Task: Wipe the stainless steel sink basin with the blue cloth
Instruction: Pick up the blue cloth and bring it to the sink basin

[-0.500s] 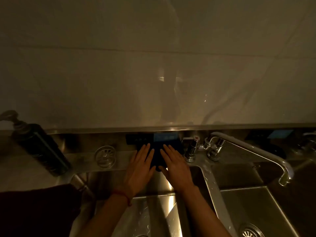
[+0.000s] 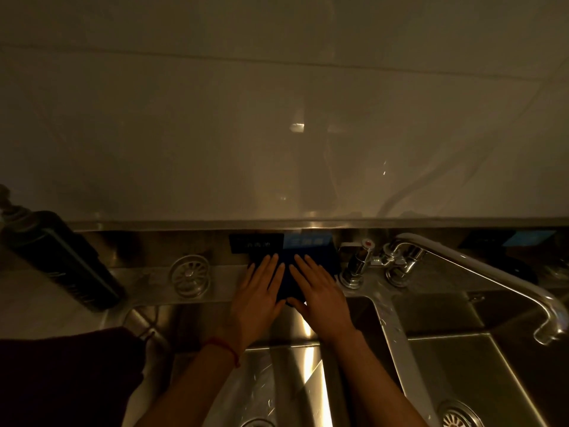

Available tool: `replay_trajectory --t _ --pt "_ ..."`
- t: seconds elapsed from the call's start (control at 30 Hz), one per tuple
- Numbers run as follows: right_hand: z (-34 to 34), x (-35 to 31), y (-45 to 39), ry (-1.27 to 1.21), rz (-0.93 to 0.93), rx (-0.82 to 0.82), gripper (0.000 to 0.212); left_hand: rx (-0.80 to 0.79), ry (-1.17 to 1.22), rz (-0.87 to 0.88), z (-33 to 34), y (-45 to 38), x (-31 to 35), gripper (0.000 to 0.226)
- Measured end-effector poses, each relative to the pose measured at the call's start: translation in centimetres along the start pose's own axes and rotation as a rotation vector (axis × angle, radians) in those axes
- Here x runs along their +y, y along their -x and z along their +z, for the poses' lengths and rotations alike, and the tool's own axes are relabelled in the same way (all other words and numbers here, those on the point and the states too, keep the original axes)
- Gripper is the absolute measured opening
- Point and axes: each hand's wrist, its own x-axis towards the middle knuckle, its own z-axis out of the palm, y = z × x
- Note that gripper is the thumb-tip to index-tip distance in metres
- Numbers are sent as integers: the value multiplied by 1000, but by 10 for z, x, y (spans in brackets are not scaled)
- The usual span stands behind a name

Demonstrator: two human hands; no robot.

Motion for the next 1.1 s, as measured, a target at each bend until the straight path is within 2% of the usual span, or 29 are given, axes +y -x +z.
replay_trajectory --t 0.43,0.83,1.0,1.1 --pt "8 -1 -8 68 -6 106 64 57 5 -10 11 -8 0 69" --pt "6 -4 -13 26 3 199 50 142 16 12 14 -7 0 73" --pt "0 -7 -9 23 3 193 51 188 22 22 16 -3 3 62" --pt "-4 -10 -5 34 -4 193 52 289 -1 73 19 1 1 42"
